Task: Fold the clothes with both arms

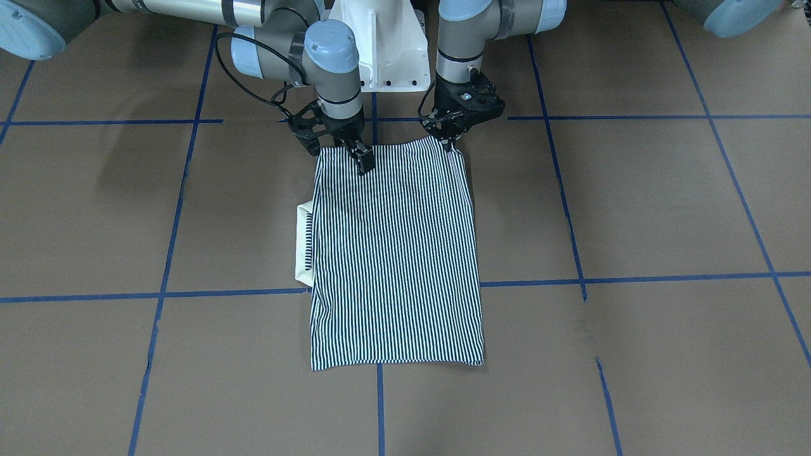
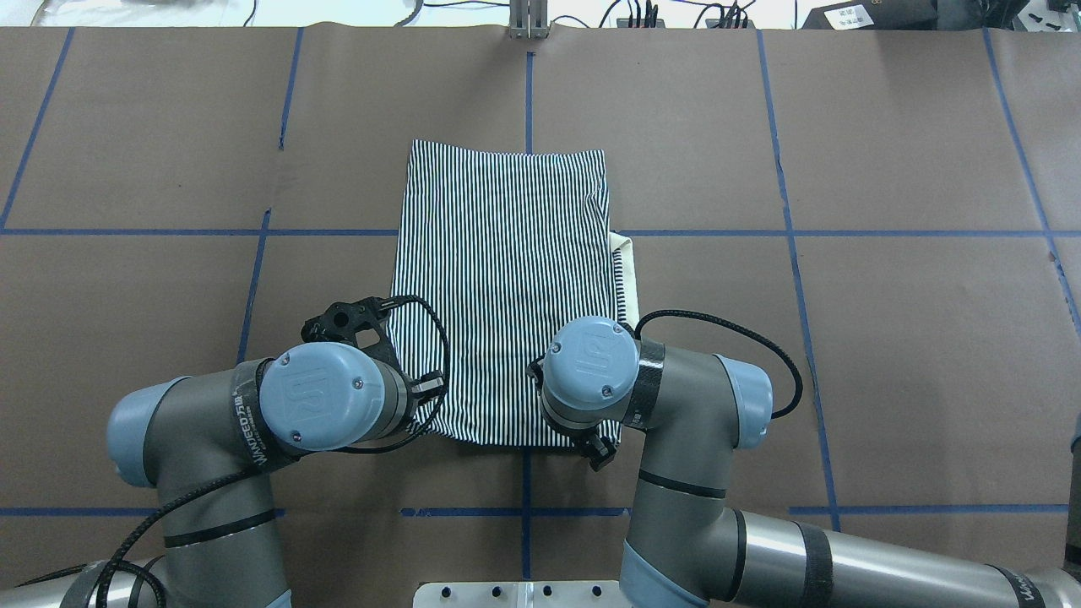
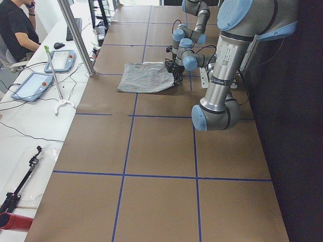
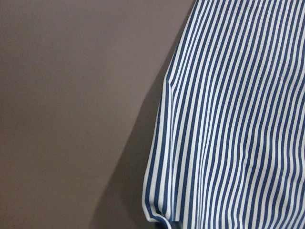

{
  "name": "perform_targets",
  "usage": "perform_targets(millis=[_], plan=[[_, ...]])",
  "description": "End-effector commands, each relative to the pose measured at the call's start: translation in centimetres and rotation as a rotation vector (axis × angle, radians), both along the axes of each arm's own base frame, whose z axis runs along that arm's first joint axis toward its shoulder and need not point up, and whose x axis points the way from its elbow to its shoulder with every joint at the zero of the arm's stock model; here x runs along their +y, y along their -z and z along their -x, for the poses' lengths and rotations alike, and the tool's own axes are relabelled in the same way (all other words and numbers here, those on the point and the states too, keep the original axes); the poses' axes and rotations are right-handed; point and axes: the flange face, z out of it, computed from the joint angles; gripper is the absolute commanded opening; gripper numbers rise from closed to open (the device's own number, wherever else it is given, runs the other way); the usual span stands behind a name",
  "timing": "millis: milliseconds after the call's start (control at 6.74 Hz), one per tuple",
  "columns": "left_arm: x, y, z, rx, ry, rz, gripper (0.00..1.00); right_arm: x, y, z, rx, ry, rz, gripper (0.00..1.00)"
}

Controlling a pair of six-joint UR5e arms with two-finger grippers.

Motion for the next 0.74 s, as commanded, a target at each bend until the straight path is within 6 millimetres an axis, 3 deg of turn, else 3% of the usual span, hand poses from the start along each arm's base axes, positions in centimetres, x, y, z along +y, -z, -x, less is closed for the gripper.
perform_targets(millis=[0,297,445,594], plan=[[0.02,0.06,0.04,0.002,0.000,0.000,0.00,0.06,-0.30,0.14,0.006,0.001,0.002,0.90],[0.03,0.12,0.09,0.003,0.000,0.000,0.00,0.04,-0.05,-0.07,0.016,0.004,0.003,0.09],[0.00,0.06,0.05,0.001,0.001,-0.001,0.00,0.07,-0.02,-0.10,0.017,0.004,0.006,0.00],[0.02,0.06,0.04,0.002,0.000,0.000,0.00,0.09,-0.08,-0.18,0.027,0.004,0.009,0.00]])
